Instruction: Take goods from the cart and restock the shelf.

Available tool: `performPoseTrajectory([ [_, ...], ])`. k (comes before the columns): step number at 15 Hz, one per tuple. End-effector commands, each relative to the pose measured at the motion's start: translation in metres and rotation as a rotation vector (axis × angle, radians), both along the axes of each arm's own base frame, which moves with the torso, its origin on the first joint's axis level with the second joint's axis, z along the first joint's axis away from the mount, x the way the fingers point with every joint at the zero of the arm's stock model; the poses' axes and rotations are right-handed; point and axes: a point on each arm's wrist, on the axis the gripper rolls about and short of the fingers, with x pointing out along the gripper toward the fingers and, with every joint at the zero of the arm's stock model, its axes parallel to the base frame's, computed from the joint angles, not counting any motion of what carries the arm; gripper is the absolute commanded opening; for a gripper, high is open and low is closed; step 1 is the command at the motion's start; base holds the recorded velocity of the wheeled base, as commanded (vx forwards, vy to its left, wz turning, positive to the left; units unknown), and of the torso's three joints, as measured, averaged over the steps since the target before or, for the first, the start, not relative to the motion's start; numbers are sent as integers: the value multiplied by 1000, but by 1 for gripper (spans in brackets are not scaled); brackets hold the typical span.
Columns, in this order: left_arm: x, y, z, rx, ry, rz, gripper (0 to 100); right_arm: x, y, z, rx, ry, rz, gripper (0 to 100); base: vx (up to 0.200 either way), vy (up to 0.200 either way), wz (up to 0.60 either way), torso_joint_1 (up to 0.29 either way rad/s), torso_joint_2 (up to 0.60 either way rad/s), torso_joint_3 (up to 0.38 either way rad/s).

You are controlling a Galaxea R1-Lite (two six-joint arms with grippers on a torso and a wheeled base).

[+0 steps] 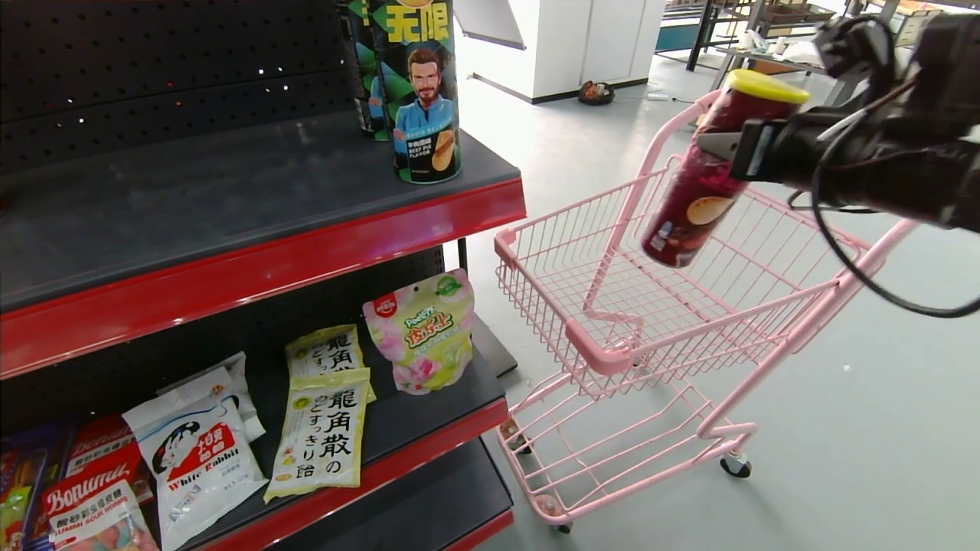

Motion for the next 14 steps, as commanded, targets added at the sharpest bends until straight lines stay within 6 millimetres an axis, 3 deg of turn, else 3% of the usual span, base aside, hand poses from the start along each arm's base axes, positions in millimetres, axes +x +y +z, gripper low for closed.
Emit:
performPoseTrajectory([
  [1,0,0,0,1,1,-1,100,-145,-30,45,-29,24,-68,0,0,0,0,0,0,0],
  [3,0,0,0,1,1,-1,100,-212,-50,4,-50,99,-18,0,0,0,0,0,0,0],
  [5,0,0,0,1,1,-4,100,-246,-61,-31,-85,113,-51,0,0,0,0,0,0,0],
  [7,0,0,0,1,1,-4,100,-255,-66,-44,-105,107,-80,0,0,0,0,0,0,0],
  [10,0,0,0,1,1,-4,100,-254,-70,-54,-222,121,-156,0,0,0,0,0,0,0],
  [14,0,0,0,1,1,-4,100,-254,-71,-60,-234,139,-165,0,0,0,0,22,-101,-77],
])
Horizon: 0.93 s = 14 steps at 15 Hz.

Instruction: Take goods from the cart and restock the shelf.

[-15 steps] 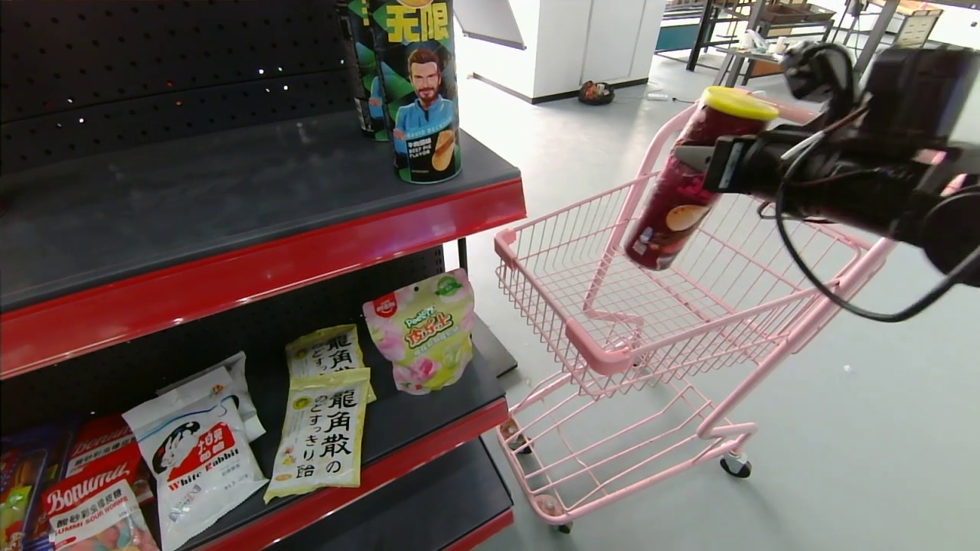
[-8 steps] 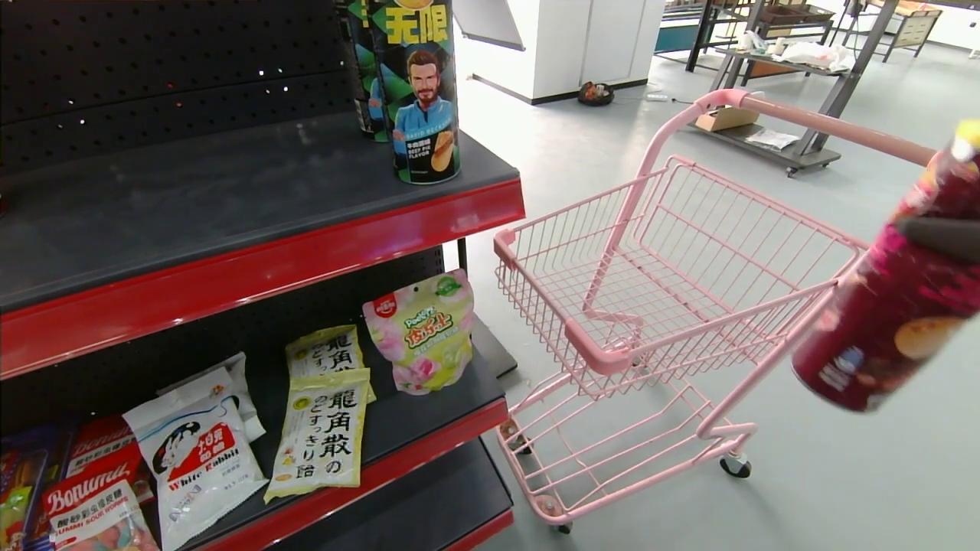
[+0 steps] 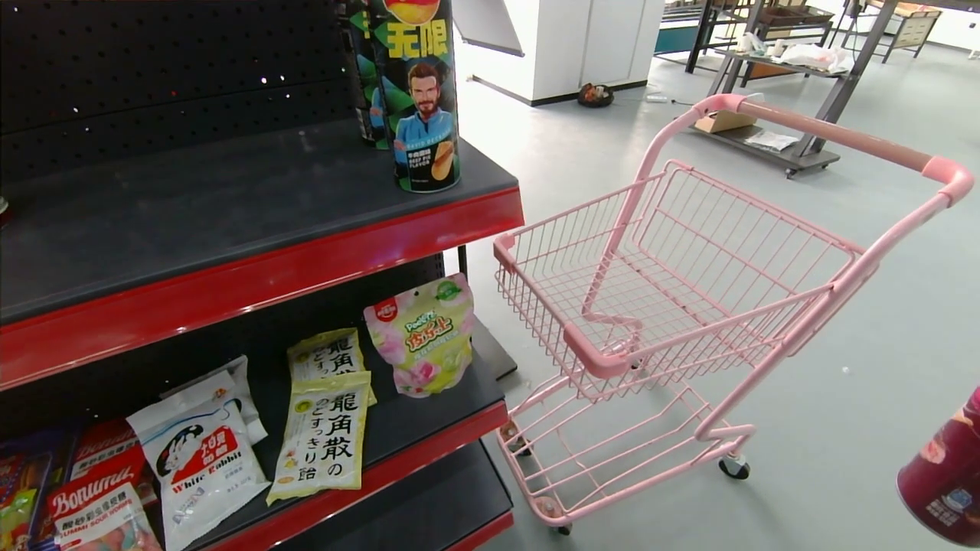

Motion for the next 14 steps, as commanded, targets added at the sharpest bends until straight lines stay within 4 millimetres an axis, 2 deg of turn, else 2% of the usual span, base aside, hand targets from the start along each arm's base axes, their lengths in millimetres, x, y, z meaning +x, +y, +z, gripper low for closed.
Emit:
performPoseTrajectory([
  [1,0,0,0,-1,0,1,100,-2,0,0,-1,-9,0,0,0,0,0,90,-378,-281],
  [6,0,0,0,-1,0,1,100,3,1,2,-4,1,13,0,0,0,0,128,-482,-346],
  [10,0,0,0,-1,0,1,100,15,3,5,-20,-19,26,0,0,0,0,179,-536,-369],
  [14,0,0,0,-1,0,1,100,16,4,5,-33,-17,56,0,0,0,0,205,-591,-378],
])
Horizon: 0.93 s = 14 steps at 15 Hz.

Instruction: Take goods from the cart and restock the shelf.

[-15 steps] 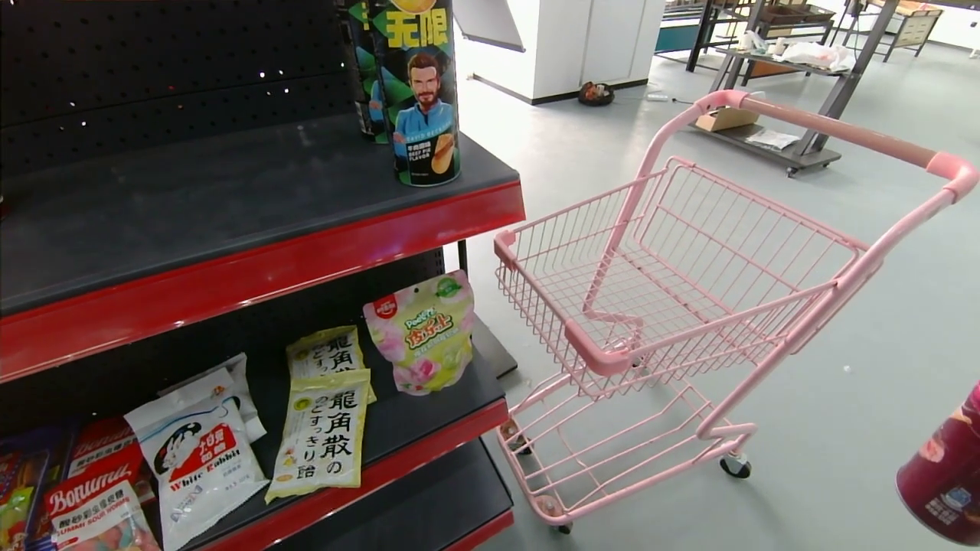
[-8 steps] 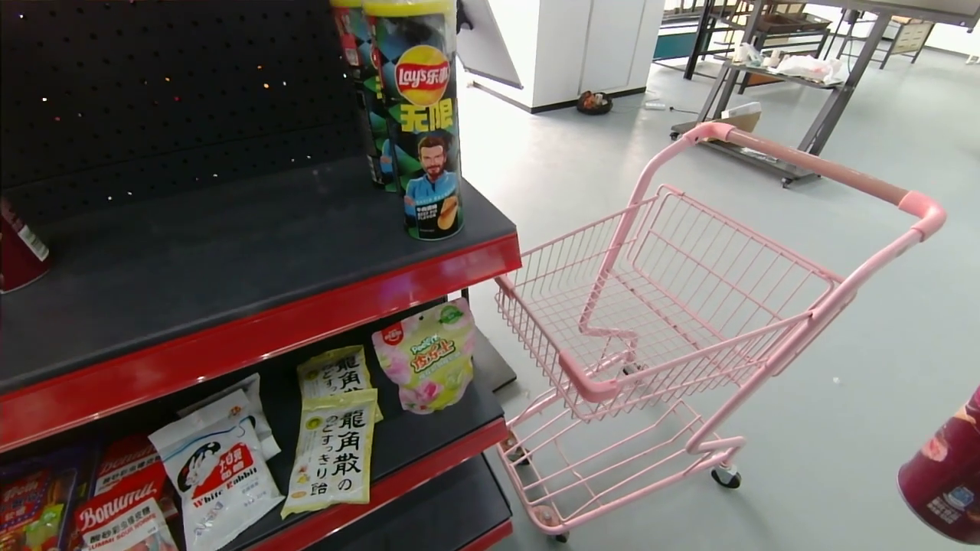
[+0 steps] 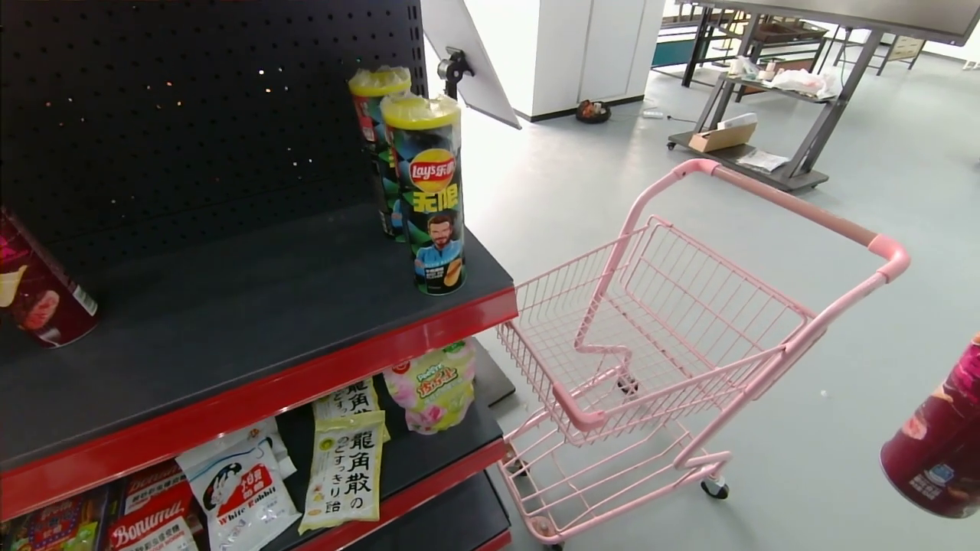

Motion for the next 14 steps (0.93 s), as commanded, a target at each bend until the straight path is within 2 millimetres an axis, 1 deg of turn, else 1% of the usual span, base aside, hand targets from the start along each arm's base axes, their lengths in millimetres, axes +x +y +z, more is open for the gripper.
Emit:
performPoseTrajectory([
  [1,0,0,0,-1,1,1,100,3,0,-1,-3,12,0,0,0,0,0,256,-618,-398],
  [5,0,0,0,-1,1,1,100,2,0,-2,-4,15,-1,0,0,0,0,182,-450,-277],
  [10,0,0,0,-1,1,1,100,6,1,-3,-6,28,0,0,0,0,0,160,-378,-221],
  [13,0,0,0,-1,1,1,100,10,3,2,3,25,37,0,0,0,0,23,-54,-34],
  [14,0,0,0,-1,1,1,100,24,7,10,23,40,124,0,0,0,0,0,0,0],
])
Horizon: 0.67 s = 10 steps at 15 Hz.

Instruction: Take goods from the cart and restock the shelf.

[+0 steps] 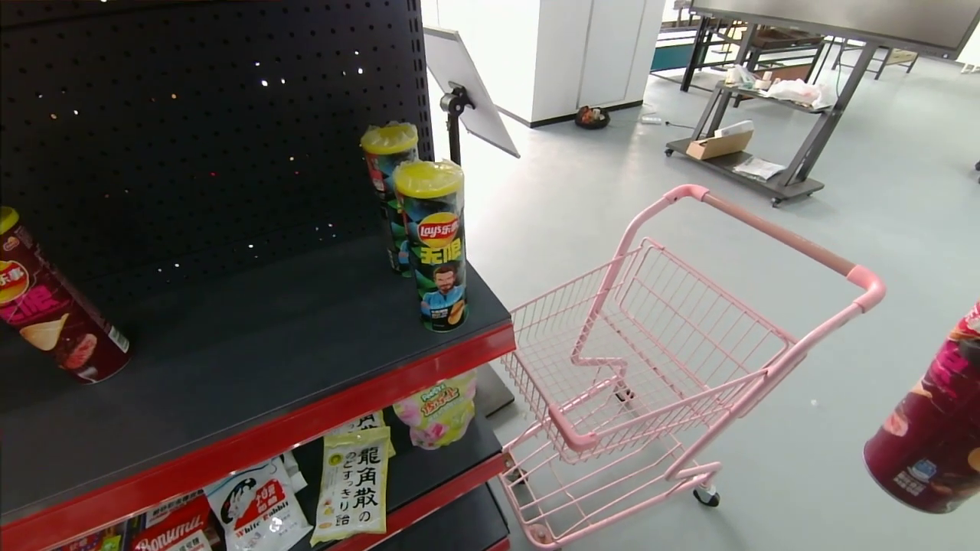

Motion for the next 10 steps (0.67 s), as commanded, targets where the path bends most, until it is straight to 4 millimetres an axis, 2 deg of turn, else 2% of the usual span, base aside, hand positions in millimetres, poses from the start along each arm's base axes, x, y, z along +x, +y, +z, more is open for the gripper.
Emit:
performPoseTrajectory([
  [1,0,0,0,0,1,-1,100,22,6,7,8,40,66,0,0,0,0,0,0,0],
  [4,0,0,0,0,1,-1,100,41,15,7,6,57,113,0,0,0,0,0,0,0],
  [8,0,0,0,0,1,-1,100,47,24,3,0,75,171,0,0,0,0,0,0,0],
  [10,0,0,0,0,1,1,100,47,24,0,0,85,170,0,0,0,600,0,2,-2],
])
